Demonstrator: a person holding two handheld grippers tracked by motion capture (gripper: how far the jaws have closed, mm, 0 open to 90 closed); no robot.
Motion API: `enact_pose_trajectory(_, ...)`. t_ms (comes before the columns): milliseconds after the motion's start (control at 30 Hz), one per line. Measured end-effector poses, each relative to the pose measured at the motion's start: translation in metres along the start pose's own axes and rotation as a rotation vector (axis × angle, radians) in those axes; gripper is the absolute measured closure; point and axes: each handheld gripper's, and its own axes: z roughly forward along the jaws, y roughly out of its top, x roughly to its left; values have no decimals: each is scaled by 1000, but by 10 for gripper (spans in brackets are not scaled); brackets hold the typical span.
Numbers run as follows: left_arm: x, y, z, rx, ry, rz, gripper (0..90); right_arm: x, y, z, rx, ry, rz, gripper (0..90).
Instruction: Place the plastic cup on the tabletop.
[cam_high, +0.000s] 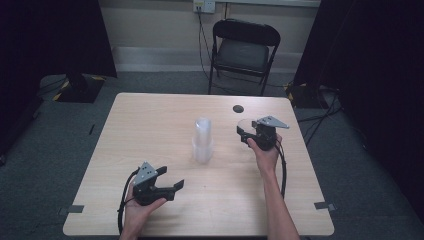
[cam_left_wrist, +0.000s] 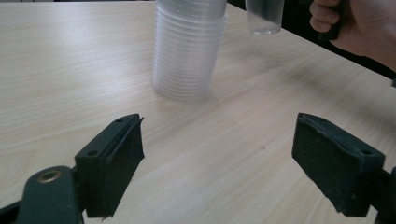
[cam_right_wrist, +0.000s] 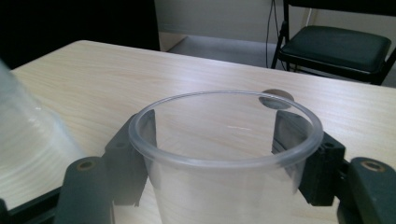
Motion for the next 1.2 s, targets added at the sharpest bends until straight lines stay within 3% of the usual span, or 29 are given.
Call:
enact_pose_trajectory(233, 0, 0, 2, 6, -3, -2, 165, -2, -20, 13, 9, -5, 53, 299)
enact_pose_trajectory(400, -2, -2, 3, 11, -7, 13, 166, 0, -24, 17, 9, -18, 48, 299)
enact_pose_trajectory(633, 1, -7, 3, 14, -3, -5, 170, 8, -23, 23, 4, -14, 28, 290)
enact_pose_trajectory(867, 7, -13, -2, 18, 11, -19, 175, 11, -28, 31, 2, 7, 62, 284)
enact_pose_trajectory(1200, 7, -12, -5, 5, 26, -18, 181, 23, -39, 24, -11, 18, 13, 285)
